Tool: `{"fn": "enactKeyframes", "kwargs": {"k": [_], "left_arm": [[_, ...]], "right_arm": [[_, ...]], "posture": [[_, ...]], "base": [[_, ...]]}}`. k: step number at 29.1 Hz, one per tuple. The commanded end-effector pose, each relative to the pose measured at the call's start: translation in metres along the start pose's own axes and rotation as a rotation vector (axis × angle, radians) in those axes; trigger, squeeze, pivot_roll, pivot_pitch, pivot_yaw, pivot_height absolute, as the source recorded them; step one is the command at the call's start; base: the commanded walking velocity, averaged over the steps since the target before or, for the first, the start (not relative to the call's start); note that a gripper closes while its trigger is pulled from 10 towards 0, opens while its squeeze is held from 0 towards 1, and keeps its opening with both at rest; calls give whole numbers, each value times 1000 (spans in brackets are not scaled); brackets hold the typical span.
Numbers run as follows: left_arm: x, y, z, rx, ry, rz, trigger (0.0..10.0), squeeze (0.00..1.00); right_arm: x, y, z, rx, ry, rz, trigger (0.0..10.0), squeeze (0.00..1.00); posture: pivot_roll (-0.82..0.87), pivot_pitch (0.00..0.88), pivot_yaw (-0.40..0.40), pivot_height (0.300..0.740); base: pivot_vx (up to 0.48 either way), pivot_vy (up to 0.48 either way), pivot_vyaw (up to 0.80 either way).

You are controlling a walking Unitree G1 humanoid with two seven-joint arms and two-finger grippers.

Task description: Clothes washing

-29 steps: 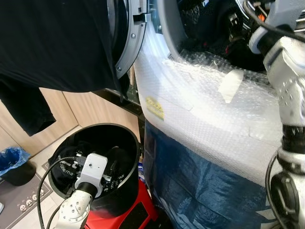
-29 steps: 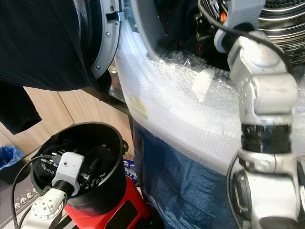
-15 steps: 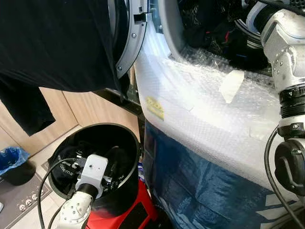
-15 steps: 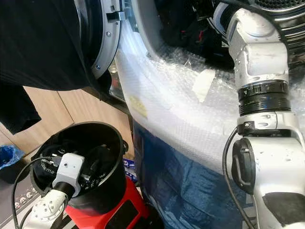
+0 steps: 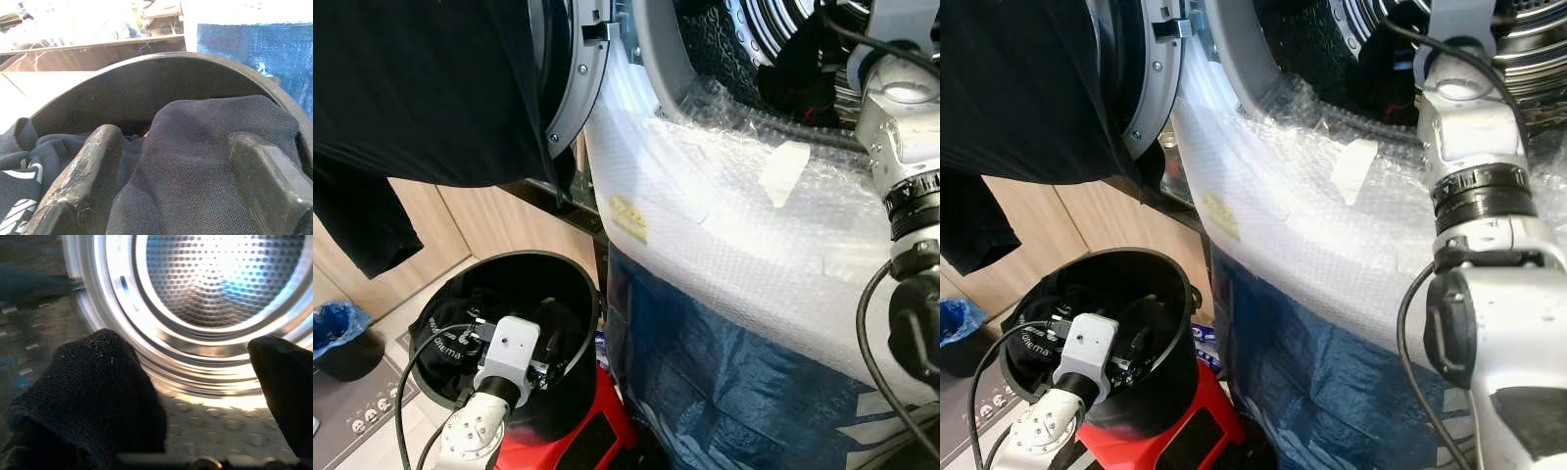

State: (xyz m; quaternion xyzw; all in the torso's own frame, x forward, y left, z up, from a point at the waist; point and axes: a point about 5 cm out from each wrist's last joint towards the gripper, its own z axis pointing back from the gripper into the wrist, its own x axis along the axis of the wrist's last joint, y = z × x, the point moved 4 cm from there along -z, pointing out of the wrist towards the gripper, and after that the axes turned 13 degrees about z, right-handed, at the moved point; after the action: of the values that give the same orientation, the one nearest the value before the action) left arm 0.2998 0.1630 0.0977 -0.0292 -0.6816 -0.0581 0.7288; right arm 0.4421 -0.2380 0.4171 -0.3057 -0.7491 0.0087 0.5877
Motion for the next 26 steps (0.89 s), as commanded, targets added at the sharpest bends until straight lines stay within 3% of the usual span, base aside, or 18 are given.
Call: {"fn": "enactKeyframes", "kwargs": {"k": [1, 3, 5, 7, 8, 10, 12, 13, 15, 16, 18, 19, 21, 22, 25, 26], "left_arm": [[-3, 3, 0, 8, 24, -8, 10000, 0], [-3, 3, 0, 7, 23, -8, 10000, 0], [-3, 2, 0, 0, 24, -10, 10000, 0], [-3, 2, 0, -1, 26, -9, 10000, 0], [-3, 1, 0, -4, 30, -10, 10000, 0], [-4, 1, 1, -5, 34, -9, 10000, 0], [-5, 1, 2, -5, 45, -11, 10000, 0], [-5, 1, 2, -5, 45, -11, 10000, 0], [-7, 0, 3, -14, 55, -13, 10000, 0], [-7, 0, 3, -14, 55, -13, 10000, 0], [-8, -1, 4, -16, 58, -13, 10000, 0], [-8, -1, 4, -16, 58, -13, 10000, 0], [-8, -1, 4, -16, 61, -12, 10000, 0], [-8, -1, 4, -16, 61, -12, 10000, 0], [-9, -3, 3, -22, 63, -9, 10000, 0], [-9, -3, 3, -24, 63, -9, 10000, 0]], "right_arm": [[9, -15, -2, -57, -1, -60, 10000, 0], [4, -13, -3, -43, 20, -87, 10000, 0], [-2, -13, -3, -70, 48, -42, 10000, 0], [2, 1, -2, 3, 29, 2, 10000, 0], [9, 20, 1, 97, -14, 75, 10000, 0], [12, 27, 2, 123, -33, 118, 10000, 0], [19, 29, 4, 101, -110, 369, 10000, 0], [19, 29, 4, 101, -110, 369, 10000, 0], [28, 33, 6, 105, -204, 502, 10000, 0], [28, 33, 6, 105, -204, 502, 10000, 0], [37, 21, 8, 29, -280, 625, 10000, 0], [37, 21, 8, 29, -280, 625, 10000, 0], [52, 6, 12, -112, -400, 900, 10000, 0], [56, 3, 14, -151, -436, 994, 10000, 0], [72, 7, 22, -294, -614, 1388, 10000, 0], [75, 8, 23, -327, -648, 1467, 10000, 0]], "posture": [[166, 112, 87, 740], [168, 111, 88, 740], [168, 112, 90, 740], [168, 111, 88, 740], [170, 112, 86, 740], [171, 113, 85, 740], [166, 122, 88, 740], [166, 122, 88, 740], [169, 124, 88, 740], [169, 124, 88, 740], [161, 132, 88, 740], [161, 132, 88, 740], [155, 136, 88, 740], [155, 136, 88, 740], [146, 135, 93, 740], [146, 135, 93, 740]], "base": [[0, 0, 0], [0, 0, 0], [0, 0, 0], [0, 0, 0], [0, 0, 0], [0, 0, 0], [0, 0, 0], [0, 0, 0], [0, 0, 0], [0, 0, 0], [0, 0, 0], [0, 0, 0], [0, 0, 0], [0, 0, 0], [0, 0, 0], [0, 0, 0]]}}
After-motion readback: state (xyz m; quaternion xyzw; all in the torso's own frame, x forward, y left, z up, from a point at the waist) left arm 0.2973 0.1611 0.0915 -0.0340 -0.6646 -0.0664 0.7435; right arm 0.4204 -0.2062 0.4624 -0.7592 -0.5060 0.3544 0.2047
